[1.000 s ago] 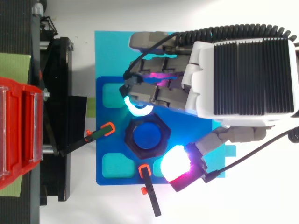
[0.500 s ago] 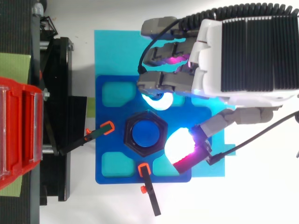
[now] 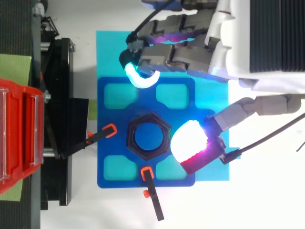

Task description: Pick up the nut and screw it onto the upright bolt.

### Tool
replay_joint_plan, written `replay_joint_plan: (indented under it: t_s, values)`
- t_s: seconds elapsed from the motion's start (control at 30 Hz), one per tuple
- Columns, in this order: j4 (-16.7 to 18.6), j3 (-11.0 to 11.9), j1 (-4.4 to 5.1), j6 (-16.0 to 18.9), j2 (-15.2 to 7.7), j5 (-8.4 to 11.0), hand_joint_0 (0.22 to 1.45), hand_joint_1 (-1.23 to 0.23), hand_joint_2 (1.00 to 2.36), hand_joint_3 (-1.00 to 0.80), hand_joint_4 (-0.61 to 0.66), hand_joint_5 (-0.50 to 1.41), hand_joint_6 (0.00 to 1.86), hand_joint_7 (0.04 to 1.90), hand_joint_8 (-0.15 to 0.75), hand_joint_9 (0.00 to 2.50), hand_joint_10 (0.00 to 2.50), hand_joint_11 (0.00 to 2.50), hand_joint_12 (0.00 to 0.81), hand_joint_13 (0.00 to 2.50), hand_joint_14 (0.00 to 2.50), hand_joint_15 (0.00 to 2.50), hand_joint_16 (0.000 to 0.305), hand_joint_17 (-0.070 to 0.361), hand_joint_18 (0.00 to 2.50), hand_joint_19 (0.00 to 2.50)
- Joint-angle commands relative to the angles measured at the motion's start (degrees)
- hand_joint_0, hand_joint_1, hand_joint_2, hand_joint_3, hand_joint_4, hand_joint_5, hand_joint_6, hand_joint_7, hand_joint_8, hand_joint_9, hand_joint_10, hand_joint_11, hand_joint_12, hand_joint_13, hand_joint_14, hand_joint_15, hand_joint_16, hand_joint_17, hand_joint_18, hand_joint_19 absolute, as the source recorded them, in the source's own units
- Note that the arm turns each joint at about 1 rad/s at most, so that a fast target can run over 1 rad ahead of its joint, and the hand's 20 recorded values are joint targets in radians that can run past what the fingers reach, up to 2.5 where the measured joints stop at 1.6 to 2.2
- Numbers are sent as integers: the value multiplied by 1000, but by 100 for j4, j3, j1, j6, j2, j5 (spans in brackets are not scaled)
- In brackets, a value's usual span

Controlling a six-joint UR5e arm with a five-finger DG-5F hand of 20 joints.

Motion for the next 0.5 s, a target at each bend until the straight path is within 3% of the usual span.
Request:
replay_joint_plan:
  t_s: [0.0,0.07,0.17,0.23,0.47]
  values:
    - [73,4,18,-58,1,15,505,-349,1000,-500,196,-163,501,652,231,703,0,0,268,379,0,0,27,60,0,0]
    - [143,-14,18,-102,-16,15,501,-340,1000,-500,188,-169,501,634,230,658,0,0,271,323,0,0,28,64,0,0]
    - [424,-251,62,-137,-25,6,493,-320,1000,-500,183,-175,501,615,226,611,0,0,283,271,0,0,30,69,0,0]
    - [872,-401,106,-128,-25,32,492,-316,1000,-500,183,-176,501,613,225,593,0,0,285,251,0,0,31,70,0,0]
    - [995,-418,185,-137,-25,41,489,-308,1000,-500,181,-180,501,617,226,521,0,0,288,238,0,0,32,71,0,0]
